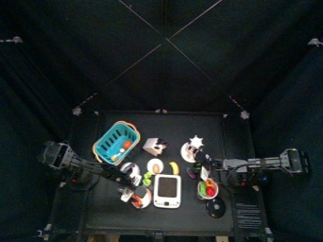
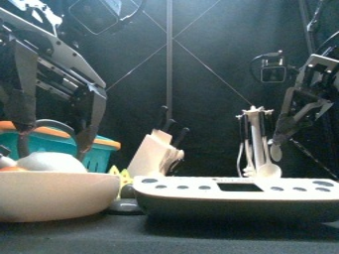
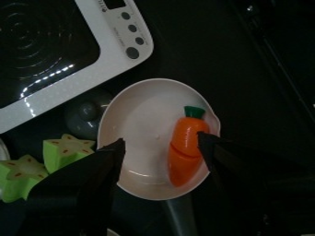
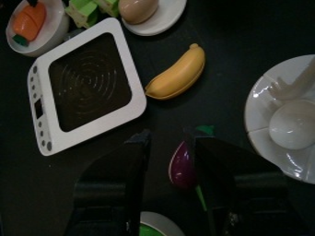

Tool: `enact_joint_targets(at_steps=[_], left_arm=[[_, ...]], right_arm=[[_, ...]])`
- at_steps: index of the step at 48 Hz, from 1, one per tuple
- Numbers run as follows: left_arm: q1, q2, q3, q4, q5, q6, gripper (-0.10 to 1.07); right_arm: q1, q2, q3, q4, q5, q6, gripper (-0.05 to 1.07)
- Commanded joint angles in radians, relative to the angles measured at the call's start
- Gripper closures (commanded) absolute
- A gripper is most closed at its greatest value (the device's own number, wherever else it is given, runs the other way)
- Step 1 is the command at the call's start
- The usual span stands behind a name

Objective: Grab carrot

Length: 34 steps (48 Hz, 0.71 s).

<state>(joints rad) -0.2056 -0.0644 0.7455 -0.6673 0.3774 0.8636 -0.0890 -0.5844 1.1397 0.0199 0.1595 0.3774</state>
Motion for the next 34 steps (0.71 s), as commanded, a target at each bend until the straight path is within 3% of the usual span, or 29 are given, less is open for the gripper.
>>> enact_joint_targets(at_steps=[1,34], left_arm=[[-0.008,0.002,-0.026,-0.006,0.002,0.002,0.01],[-0.043,0.115,-0.058,-0.015,0.086,0.002,0.02]], right_arm=[[-0.005,-0.003,-0.018,0.003,-0.008,-0.002,0.28],[-0.014,0.005,-0.021,0.003,-0.009,-0.002,0.28]])
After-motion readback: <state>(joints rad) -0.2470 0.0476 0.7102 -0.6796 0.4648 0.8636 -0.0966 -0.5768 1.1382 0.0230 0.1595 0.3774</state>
